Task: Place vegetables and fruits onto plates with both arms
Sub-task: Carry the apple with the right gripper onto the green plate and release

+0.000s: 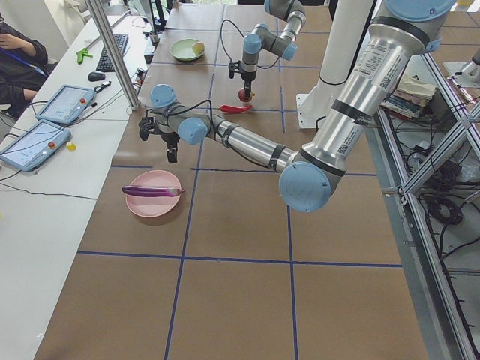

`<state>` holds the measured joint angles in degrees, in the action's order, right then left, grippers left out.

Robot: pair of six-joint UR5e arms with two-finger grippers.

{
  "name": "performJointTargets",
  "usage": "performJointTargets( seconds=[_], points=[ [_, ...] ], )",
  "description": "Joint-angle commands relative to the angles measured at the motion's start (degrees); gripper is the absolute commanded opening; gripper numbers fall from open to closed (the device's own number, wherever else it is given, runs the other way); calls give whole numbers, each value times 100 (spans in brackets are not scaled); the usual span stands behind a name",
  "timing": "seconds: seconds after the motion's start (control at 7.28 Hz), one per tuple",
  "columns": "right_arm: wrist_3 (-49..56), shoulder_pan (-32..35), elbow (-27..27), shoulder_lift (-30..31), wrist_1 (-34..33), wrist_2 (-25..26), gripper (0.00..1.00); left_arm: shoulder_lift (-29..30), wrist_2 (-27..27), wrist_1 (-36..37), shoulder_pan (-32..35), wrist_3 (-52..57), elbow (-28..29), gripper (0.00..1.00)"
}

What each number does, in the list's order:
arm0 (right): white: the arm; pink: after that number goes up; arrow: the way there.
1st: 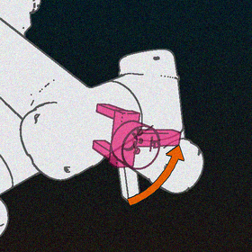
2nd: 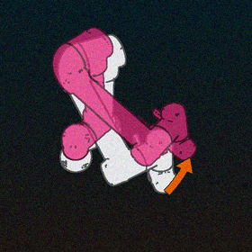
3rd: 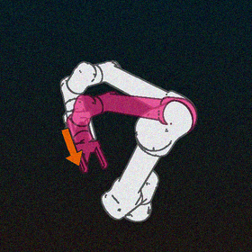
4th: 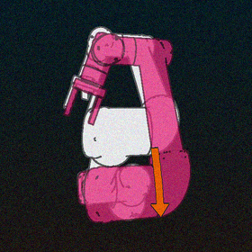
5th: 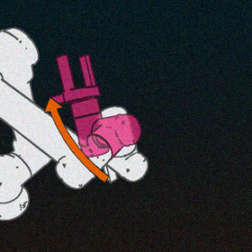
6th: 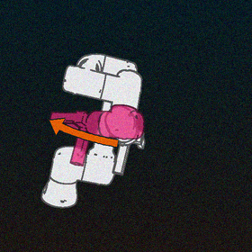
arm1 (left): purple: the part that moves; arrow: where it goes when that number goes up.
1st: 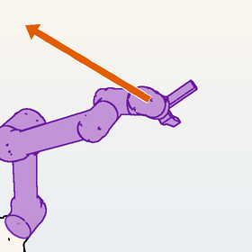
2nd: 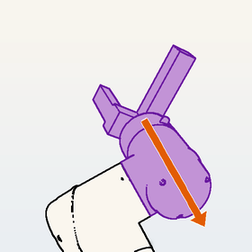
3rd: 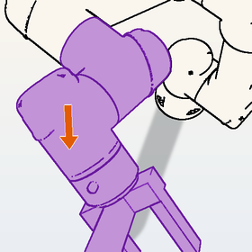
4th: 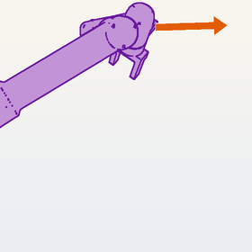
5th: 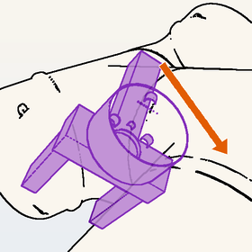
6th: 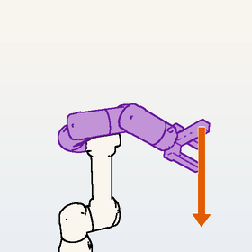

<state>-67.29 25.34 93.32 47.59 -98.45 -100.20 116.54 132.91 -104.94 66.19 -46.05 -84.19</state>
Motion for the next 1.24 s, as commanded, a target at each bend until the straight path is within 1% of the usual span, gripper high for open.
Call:
performJointTargets(
  seconds=[0.0,0.14,0.27,0.55,0.69,0.82,0.96,1.1],
  points=[
    [660,835,28,-57,-16,-505,0,-70,7,0,-9,-9,-62,100],
    [1396,1476,-7,-31,-51,-970,0,-88,7,0,-35,-9,-115,100],
    [2447,2213,-251,4,-25,-1331,0,-88,-10,0,-131,-26,-115,100],
    [4504,3454,-1267,-13,28,-1895,0,-71,-19,-18,-368,-324,-159,100],
    [5306,3965,-1977,-13,532,-2202,0,-62,-28,-26,-457,-438,-229,100],
    [5619,4248,-3046,4,1686,-2414,0,-62,-28,-26,-484,-440,-230,100],
    [5665,4303,-3761,-13,2385,-2407,0,-62,-28,-26,-493,-440,-230,100],
    [5727,4312,-4204,-13,2757,-2373,0,-62,-28,-26,-493,-440,-230,100]
  ],
)
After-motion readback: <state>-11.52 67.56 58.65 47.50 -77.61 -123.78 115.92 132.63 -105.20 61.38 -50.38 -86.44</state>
